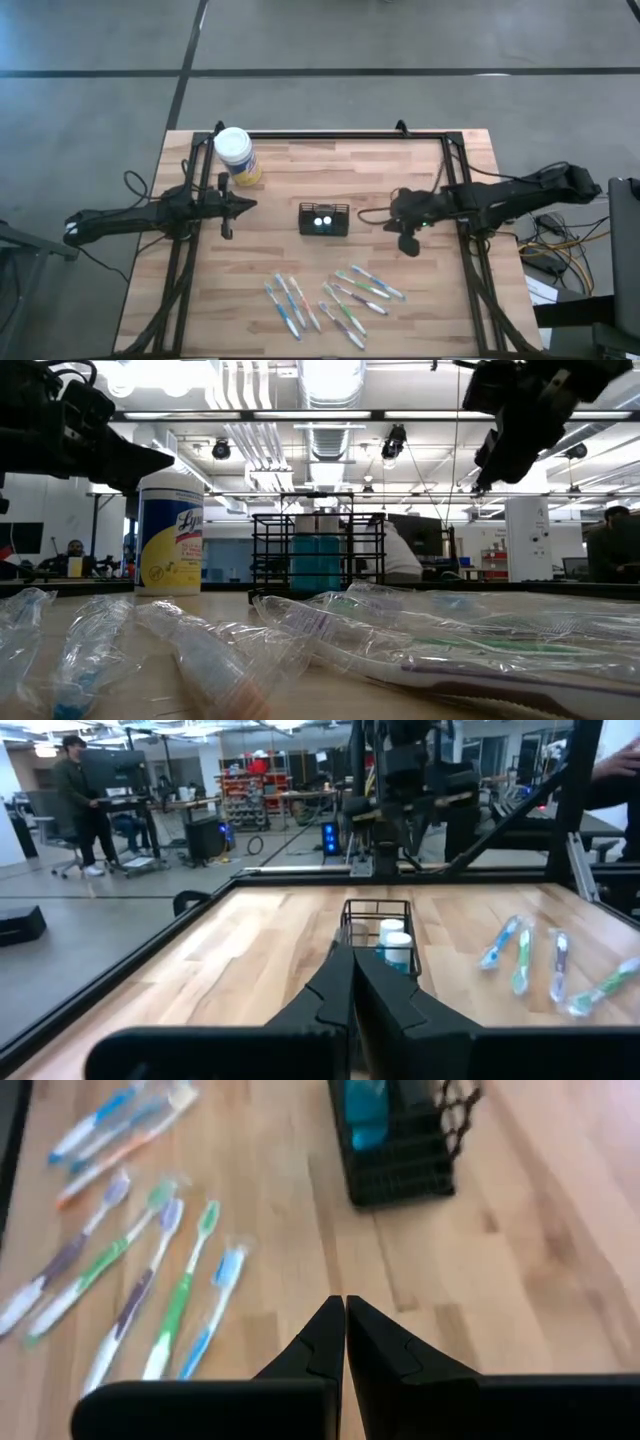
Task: Pick & Place toothbrushing station
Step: Put the right blue toothbrush into the wire organizer
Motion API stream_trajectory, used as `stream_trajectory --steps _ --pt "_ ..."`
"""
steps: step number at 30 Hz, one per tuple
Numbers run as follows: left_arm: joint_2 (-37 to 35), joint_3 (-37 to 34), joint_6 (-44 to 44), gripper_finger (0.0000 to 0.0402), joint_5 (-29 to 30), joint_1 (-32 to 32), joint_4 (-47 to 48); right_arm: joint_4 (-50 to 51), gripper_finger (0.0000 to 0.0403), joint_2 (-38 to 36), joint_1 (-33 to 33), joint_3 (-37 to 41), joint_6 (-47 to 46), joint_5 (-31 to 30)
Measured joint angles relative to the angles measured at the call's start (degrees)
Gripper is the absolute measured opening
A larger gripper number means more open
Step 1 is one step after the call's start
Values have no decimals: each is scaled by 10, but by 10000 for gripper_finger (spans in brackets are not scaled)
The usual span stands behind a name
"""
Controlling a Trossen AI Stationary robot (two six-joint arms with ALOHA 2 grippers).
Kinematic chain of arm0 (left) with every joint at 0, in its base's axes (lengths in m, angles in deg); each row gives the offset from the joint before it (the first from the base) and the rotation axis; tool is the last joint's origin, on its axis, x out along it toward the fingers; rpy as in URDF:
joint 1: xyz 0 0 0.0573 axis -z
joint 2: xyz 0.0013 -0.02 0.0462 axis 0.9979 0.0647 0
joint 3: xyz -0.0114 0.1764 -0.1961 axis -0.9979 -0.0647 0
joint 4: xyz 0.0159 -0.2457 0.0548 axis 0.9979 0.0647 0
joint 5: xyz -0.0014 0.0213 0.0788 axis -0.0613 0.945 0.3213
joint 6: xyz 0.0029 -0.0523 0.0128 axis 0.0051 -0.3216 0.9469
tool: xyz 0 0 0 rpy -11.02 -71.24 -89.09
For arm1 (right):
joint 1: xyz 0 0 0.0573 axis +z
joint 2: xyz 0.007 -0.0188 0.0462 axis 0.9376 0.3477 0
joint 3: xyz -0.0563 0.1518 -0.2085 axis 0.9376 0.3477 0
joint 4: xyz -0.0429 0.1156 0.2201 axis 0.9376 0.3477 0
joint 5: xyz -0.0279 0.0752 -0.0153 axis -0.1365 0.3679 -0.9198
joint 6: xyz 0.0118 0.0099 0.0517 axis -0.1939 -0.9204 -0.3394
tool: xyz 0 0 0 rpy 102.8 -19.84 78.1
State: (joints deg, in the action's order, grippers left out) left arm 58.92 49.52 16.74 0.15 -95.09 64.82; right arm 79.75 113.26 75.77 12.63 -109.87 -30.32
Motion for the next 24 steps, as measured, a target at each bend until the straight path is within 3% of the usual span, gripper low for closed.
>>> stream_trajectory --steps 6,12,17,24 --pt "0 0 14 12 0 0 1 12 32 96 36 -74 -50 39" --pt "0 0 14 12 0 0 2 15 111 199 65 -121 -50 72" --pt "0 0 1 12 0 0 13 32 176 289 81 -162 -47 134" --pt "0 0 -4 12 0 0 11 90 217 396 90 -232 -48 136"
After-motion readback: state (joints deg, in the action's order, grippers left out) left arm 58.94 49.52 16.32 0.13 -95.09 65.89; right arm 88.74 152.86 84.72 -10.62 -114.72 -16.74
